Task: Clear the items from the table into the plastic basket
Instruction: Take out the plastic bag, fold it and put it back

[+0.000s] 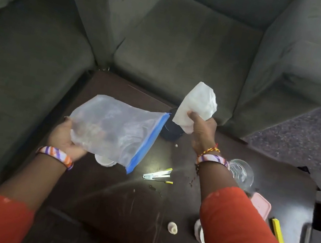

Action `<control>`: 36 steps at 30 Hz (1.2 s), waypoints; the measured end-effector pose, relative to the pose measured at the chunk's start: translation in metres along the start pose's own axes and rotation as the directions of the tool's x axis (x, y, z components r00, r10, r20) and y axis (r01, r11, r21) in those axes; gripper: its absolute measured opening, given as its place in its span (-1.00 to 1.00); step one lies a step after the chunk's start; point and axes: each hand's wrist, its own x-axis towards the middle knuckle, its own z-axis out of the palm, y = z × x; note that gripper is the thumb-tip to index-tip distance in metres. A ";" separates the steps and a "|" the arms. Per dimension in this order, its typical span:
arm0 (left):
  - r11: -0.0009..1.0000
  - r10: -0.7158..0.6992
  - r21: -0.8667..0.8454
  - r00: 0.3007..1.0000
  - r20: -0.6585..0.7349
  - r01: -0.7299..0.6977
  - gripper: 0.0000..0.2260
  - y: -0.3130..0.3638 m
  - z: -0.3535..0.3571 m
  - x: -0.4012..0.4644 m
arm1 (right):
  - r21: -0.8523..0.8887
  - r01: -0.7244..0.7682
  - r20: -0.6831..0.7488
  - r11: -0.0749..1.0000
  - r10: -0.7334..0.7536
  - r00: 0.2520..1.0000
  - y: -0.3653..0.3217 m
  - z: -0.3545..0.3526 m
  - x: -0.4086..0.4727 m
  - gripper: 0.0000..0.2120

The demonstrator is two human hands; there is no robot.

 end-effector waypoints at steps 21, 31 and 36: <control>0.989 -0.146 0.002 0.986 -0.079 0.147 -0.62 0.001 0.001 0.031 | -0.717 0.249 0.034 0.651 -0.325 0.945 0.021 0.006 0.027 -0.86; 0.984 -0.176 -0.052 0.977 -0.119 0.171 -0.63 -0.005 0.001 0.026 | -0.835 0.231 0.030 0.499 -0.378 0.925 0.020 0.009 0.020 -0.65; 0.983 -0.181 -0.059 0.976 -0.120 0.175 -0.63 -0.006 0.002 0.023 | -0.884 0.127 -0.039 0.451 -0.341 0.939 0.023 0.005 0.021 -0.66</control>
